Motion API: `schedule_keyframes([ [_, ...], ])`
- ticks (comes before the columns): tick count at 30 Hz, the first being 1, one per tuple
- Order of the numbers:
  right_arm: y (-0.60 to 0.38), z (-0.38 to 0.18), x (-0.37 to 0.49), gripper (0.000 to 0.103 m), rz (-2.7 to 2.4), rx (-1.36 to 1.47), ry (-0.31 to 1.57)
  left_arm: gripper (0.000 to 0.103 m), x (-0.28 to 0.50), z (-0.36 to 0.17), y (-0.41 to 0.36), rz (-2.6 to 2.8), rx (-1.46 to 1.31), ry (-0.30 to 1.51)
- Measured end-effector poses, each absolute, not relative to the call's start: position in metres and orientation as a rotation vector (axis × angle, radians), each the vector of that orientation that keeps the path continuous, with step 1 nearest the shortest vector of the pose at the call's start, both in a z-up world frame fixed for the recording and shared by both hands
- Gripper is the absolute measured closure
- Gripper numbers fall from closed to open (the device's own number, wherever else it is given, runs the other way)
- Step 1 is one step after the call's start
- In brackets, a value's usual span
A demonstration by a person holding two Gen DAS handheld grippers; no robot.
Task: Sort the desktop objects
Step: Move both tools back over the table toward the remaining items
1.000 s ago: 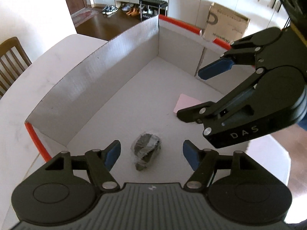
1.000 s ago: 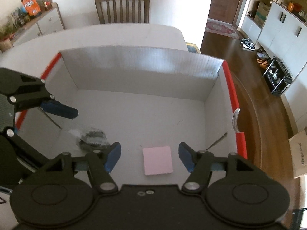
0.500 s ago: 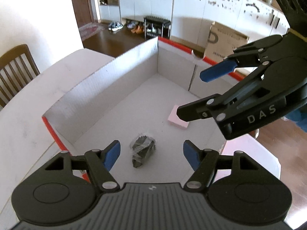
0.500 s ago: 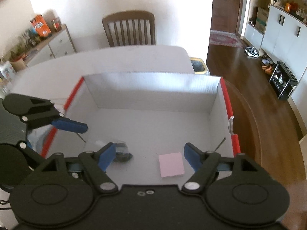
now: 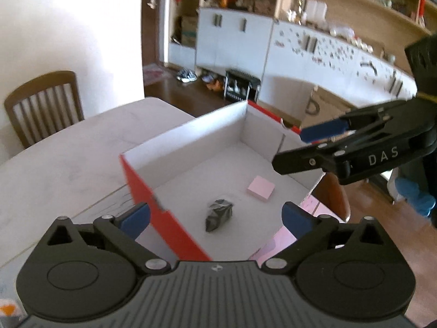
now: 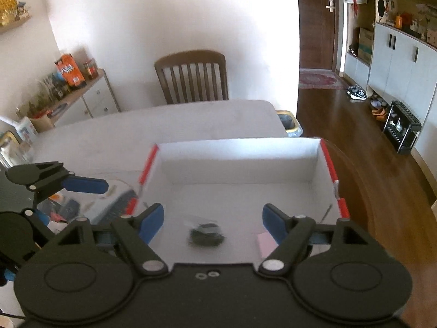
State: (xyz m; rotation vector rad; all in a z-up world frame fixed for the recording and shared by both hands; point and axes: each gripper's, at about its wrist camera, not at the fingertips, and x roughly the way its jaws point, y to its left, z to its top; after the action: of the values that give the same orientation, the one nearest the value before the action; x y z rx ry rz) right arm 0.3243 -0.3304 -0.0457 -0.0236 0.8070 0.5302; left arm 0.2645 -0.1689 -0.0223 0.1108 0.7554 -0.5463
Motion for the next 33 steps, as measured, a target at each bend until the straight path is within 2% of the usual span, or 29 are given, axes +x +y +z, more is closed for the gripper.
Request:
schedule_keyframes([
  [14, -0.252, -0.034, 0.267, 0.023, 0.594, -0.031, 0.764, 0.000, 0.196, 0.001, -0.063, -0.394, 0.017, 0.671],
  [33, -0.158, -0.048, 0.210, 0.023, 0.670, -0.077, 0.790, 0.000, 0.138, -0.017, 0.039, -0.293, -0.002, 0.635],
])
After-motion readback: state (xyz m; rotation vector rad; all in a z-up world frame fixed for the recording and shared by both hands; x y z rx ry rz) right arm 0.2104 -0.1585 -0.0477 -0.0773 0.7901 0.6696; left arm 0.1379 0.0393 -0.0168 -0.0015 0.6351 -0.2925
